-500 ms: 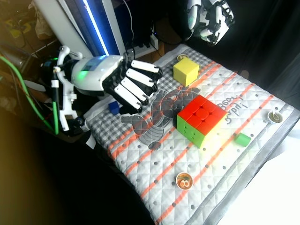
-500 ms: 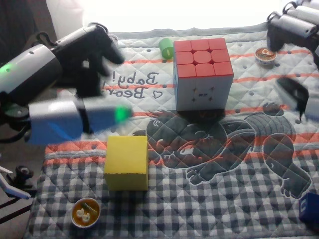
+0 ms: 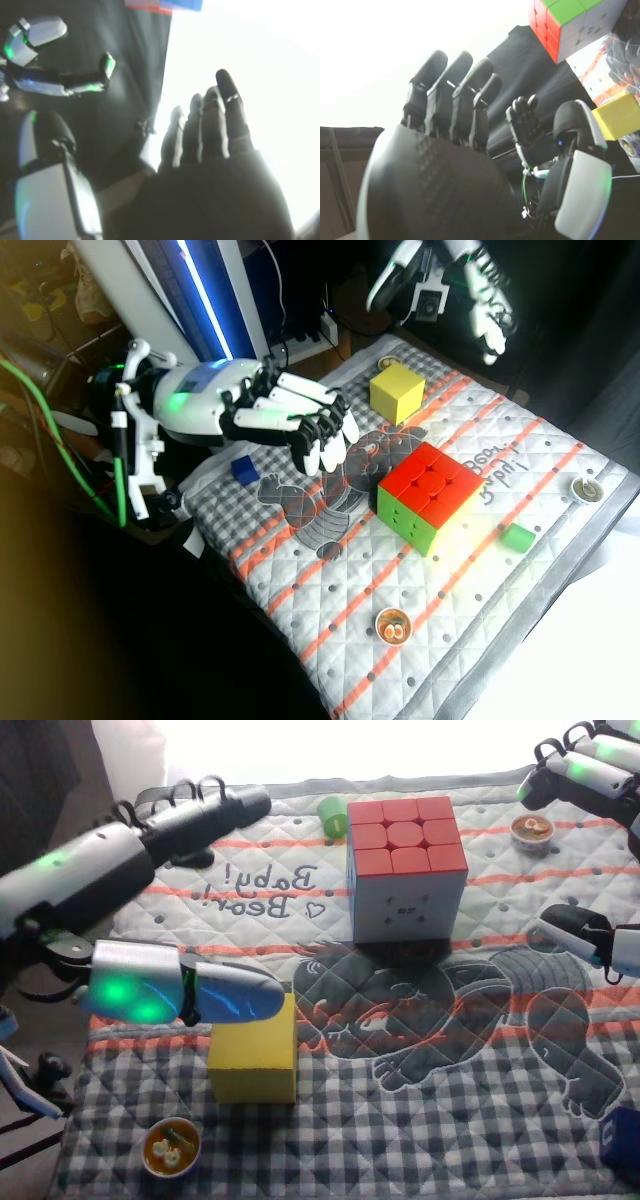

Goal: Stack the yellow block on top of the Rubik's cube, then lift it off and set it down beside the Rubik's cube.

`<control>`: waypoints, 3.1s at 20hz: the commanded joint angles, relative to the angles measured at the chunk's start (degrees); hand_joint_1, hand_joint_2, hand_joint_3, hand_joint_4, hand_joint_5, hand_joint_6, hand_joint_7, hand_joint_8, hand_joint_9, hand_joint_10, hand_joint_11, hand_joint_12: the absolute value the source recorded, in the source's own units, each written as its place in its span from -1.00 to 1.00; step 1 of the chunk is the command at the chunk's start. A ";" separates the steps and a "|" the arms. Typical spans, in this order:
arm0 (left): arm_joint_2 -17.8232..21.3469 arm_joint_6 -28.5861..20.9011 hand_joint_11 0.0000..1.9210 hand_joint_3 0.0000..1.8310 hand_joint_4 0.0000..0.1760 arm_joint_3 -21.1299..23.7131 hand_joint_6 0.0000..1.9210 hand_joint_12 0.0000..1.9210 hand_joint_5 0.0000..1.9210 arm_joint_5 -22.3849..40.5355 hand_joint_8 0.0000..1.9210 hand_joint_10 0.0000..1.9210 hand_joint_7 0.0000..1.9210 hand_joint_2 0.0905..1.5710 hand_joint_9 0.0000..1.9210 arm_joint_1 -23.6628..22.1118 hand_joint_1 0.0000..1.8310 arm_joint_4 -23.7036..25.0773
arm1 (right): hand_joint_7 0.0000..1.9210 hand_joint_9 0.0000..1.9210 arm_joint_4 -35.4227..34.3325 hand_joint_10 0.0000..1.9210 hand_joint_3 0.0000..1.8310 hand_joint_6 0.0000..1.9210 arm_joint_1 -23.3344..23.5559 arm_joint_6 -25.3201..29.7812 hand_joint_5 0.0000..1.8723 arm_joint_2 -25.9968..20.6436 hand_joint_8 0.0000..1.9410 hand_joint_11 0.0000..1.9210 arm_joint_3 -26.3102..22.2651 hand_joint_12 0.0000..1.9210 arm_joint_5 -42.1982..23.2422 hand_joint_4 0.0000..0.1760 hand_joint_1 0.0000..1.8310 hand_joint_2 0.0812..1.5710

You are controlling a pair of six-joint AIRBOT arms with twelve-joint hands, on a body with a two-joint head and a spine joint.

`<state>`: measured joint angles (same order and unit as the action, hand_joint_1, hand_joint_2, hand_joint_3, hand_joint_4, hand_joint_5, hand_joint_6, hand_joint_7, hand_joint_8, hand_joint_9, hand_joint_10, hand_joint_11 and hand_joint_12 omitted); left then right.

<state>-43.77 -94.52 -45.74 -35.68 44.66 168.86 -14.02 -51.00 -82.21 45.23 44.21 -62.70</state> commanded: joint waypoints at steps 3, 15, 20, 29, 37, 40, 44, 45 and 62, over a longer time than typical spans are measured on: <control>-1.30 -0.39 -1.00 -1.00 0.63 -0.91 -1.00 0.42 -0.88 3.80 -0.99 -0.94 -0.92 -0.17 -0.88 -2.37 -0.24 3.72 | -0.53 -0.71 1.24 0.23 -0.65 -0.03 0.42 -0.05 -0.59 -0.06 -0.05 -1.00 -0.06 0.81 -6.96 -1.00 -0.15 0.07; -4.62 2.54 -1.00 -0.98 0.68 -3.56 -1.00 -0.26 -0.86 19.80 -1.00 -1.00 -0.93 -0.07 -0.95 -2.84 -0.30 3.72 | -0.40 -0.58 1.77 0.46 -0.44 0.14 0.29 3.64 -0.56 -0.09 0.22 -0.93 1.06 0.95 -6.49 -1.00 -0.03 -0.08; -6.97 2.56 -1.00 -0.97 -0.26 -5.73 -0.96 0.05 -0.52 23.12 -0.96 -0.96 -0.71 0.13 -0.81 -2.84 -0.07 3.72 | -0.31 -0.53 1.96 0.23 -0.52 0.15 0.29 4.36 -0.51 -0.11 0.05 -1.00 1.09 0.80 -6.54 -1.00 -0.07 0.06; -5.97 2.26 -0.94 -1.00 -1.00 -6.17 0.35 0.63 -0.18 11.34 -0.17 0.01 -0.42 0.53 -0.71 -2.83 0.22 0.08 | -0.21 -0.41 1.75 0.30 -0.80 0.21 -0.76 5.40 -0.41 -0.16 0.07 -0.96 1.08 0.79 -7.22 -1.00 0.01 0.32; -3.57 -3.31 -1.00 -1.00 -1.00 -5.71 0.27 0.71 -0.13 -9.41 -0.49 -0.07 -0.38 0.49 -0.68 -5.73 0.14 -0.42 | -0.21 -0.41 1.67 0.24 -0.89 0.07 -0.91 5.55 -0.39 -0.18 -0.02 -0.96 1.26 0.74 -7.36 -1.00 0.00 0.35; -6.68 -3.31 -1.00 -1.00 -1.00 -9.06 0.31 0.77 -0.16 -7.45 -0.54 -0.14 -0.39 0.51 -0.65 -10.37 0.13 0.21 | -0.19 -0.39 1.69 0.26 -0.90 0.08 -0.96 5.55 -0.37 -0.17 -0.01 -0.95 1.48 0.76 -7.36 -1.00 0.01 0.34; -12.54 -3.31 -1.00 -0.99 -1.00 -15.01 0.47 0.83 -0.15 1.17 0.38 0.10 -0.37 0.57 -0.70 -19.27 0.28 3.36 | -0.24 -0.43 1.71 0.35 -0.88 0.14 -1.14 5.55 -0.40 -0.08 0.10 -1.00 1.63 0.81 -7.37 -1.00 0.00 0.37; -13.64 -3.31 -1.00 -1.00 -1.00 -16.12 0.26 0.71 -0.10 3.07 -0.24 -0.11 -0.44 0.48 -0.77 -20.74 0.21 3.72 | -0.25 -0.43 1.73 0.33 -0.88 0.13 -1.14 5.55 -0.41 0.02 0.10 -1.00 1.72 0.82 -7.36 -1.00 0.00 0.37; -29.72 -3.32 -1.00 -1.00 -1.00 -30.85 -0.27 0.29 -0.24 17.66 -0.96 -0.65 -0.33 0.36 -0.73 -25.13 0.06 2.68 | -0.30 -0.48 2.17 0.24 -0.97 0.10 -1.11 5.60 -0.44 1.18 0.04 -1.00 2.60 0.71 -7.30 -1.00 -0.04 0.42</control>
<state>-73.41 -97.38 -76.49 -11.35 20.16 171.06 -12.64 -52.47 -76.55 46.33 46.59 -62.98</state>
